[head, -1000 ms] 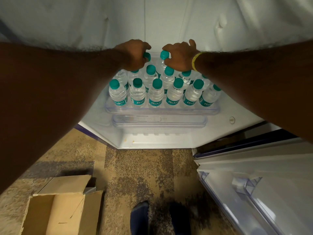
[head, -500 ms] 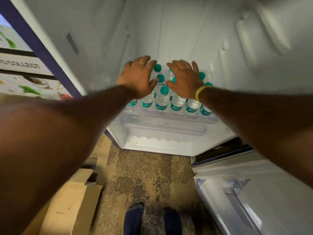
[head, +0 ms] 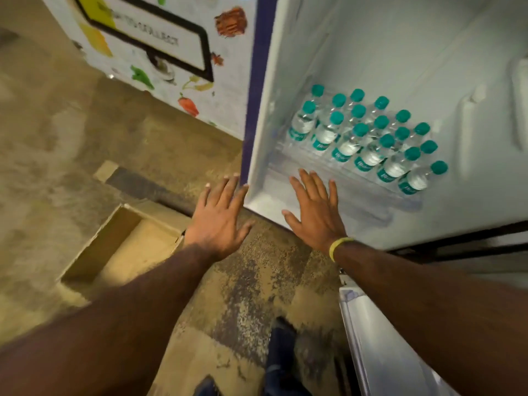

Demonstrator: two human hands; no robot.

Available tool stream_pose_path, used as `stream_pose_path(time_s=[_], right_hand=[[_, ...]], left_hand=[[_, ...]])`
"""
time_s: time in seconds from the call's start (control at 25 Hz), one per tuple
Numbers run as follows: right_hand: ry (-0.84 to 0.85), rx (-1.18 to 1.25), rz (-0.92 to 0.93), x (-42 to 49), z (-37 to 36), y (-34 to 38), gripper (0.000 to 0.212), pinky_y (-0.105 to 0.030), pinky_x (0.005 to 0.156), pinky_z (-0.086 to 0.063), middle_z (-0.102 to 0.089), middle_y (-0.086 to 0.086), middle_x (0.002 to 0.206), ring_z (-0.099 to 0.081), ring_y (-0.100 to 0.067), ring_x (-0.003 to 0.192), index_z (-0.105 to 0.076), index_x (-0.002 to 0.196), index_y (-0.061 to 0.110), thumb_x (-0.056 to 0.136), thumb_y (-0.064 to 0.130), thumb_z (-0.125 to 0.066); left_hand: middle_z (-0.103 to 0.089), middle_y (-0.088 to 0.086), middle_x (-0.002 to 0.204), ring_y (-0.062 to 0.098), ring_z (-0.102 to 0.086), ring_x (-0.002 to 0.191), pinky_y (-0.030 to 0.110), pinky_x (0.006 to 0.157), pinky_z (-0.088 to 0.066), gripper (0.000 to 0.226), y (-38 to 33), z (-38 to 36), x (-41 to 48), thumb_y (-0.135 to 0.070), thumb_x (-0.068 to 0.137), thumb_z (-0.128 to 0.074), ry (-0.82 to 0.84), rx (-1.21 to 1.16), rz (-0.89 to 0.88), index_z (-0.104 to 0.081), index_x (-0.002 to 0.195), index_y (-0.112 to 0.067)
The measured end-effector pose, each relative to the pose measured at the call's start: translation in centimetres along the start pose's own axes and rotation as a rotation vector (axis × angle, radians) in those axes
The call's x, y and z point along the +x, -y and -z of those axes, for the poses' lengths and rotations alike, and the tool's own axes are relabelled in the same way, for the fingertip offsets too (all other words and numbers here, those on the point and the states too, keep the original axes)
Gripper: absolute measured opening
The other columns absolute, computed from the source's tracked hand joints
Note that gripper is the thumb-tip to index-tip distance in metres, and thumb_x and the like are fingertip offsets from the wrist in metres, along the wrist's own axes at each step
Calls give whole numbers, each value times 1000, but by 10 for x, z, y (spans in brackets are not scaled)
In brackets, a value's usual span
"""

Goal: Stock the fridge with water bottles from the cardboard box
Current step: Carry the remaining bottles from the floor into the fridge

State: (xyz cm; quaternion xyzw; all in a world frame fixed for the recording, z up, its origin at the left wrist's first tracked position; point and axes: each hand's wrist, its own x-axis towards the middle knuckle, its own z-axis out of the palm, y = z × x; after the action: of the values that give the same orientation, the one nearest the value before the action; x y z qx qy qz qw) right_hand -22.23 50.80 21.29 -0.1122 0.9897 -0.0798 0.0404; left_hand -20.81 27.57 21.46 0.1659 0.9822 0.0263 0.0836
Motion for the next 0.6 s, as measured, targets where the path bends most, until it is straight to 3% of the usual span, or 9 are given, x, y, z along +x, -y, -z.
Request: stream_pose_path(time_s=[0.16,0.44,0.6], right_hand=[[128,10,91,-27,-36,77,73,-52,119,8,-8,-3,164,-1,-23,151,-17,155,24,94,51,-45],[320,-39,419,-86,-104,228,76,-56,120,3,-4,-4,165,0,-23,151,-9,156,25,93,54,-41],[431,-45,597,-132,-149,293,76,-57,120,2,-2,-4,164,0,-24,151,-9,156,24,93,53,-41]], left_hand=[[-9,11,163,27,-9,150,51,119,-12,79,44,-35,-100,-66,93,-20,44,-24,138,-20,154,-16],[-7,10,163,27,-7,150,56,117,-18,79,89,-107,-293,-67,94,-19,122,-133,503,-20,155,-16],[-4,9,163,26,-3,151,56,118,-12,81,83,-152,-389,-67,94,-23,176,-207,722,-18,154,-14]])
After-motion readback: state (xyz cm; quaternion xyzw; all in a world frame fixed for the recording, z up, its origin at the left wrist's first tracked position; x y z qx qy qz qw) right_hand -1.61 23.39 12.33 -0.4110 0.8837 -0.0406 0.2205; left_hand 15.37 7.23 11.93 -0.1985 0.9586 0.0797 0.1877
